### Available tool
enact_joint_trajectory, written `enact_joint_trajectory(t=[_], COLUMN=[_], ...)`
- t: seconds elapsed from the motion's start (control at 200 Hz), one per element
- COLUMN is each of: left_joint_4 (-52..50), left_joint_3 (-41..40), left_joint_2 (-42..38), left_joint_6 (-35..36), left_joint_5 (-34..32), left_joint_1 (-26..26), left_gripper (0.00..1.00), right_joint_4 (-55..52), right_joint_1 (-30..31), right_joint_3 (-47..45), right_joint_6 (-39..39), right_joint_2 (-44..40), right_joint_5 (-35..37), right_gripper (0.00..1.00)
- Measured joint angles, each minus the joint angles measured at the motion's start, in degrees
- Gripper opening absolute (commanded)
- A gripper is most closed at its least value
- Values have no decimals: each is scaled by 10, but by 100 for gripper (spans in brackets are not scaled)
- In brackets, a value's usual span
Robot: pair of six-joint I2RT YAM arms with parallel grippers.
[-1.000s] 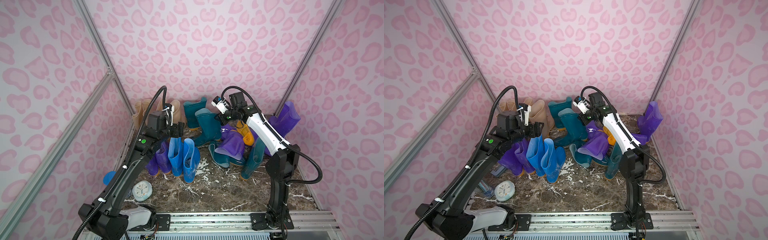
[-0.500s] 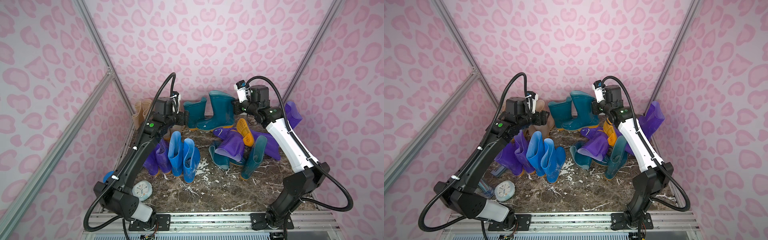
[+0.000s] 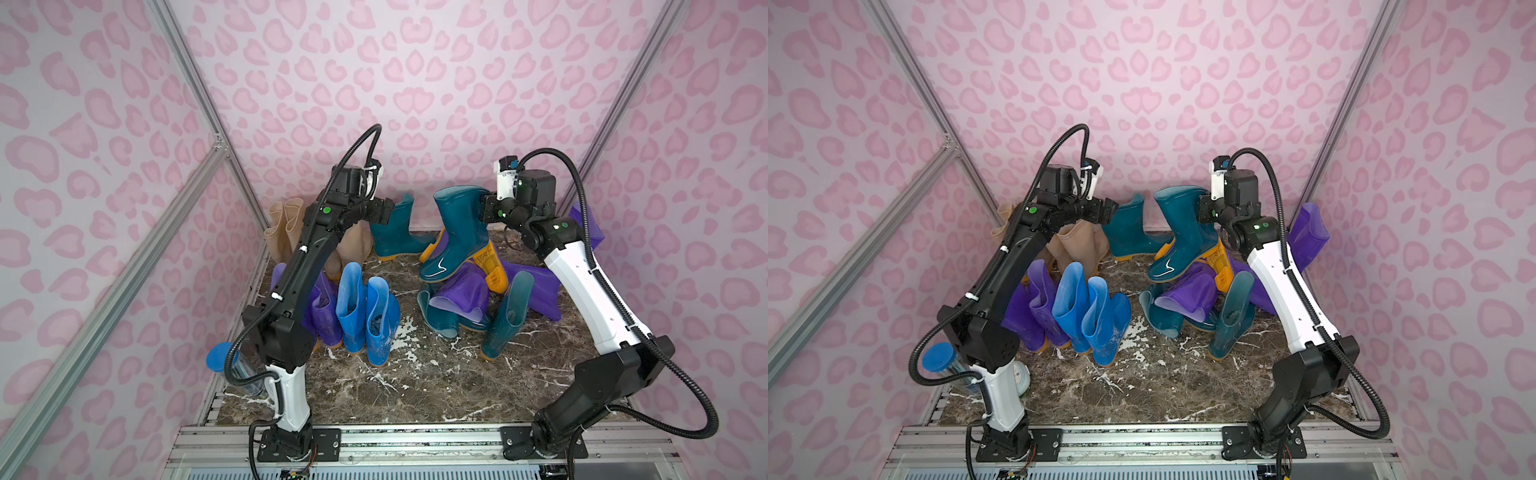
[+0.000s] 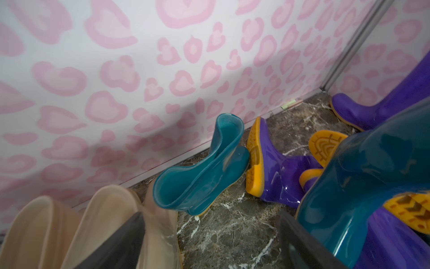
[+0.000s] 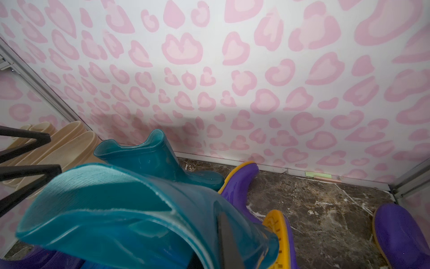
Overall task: Match and arrange rain boots in pairs
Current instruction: Adjust the rain boot at the center of the board.
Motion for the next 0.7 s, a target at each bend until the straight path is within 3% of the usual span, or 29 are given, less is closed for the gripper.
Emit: enact_joint_trajectory(t=[0.12,0.295,0.5,0.615,0.7], left_joint_4=[-23,-25,-25,-22,-22], left_joint_3=[61,87,122,127,130], left_joint_2=[57,102,153,167,170], left_joint_6=[40,75,91,101,103], left_joint_5=[19,44,63,65,64], left_joint_1=[7,19,26,26,26], left_gripper=[90,89,81,66,47], right_joint_4=[9,27,38,57,66], right_joint_1=[-4,-3,-13,-17,-18], right_joint_3=[-28,-65,-85,-108,-115], right_joint_6=[10,14,15,18,21], right_joint_2=[-16,-34,-51,-64,-67], right_joint_5=[-14,-29,-38,-42,-45], right_gripper=[0,0,0,0,0])
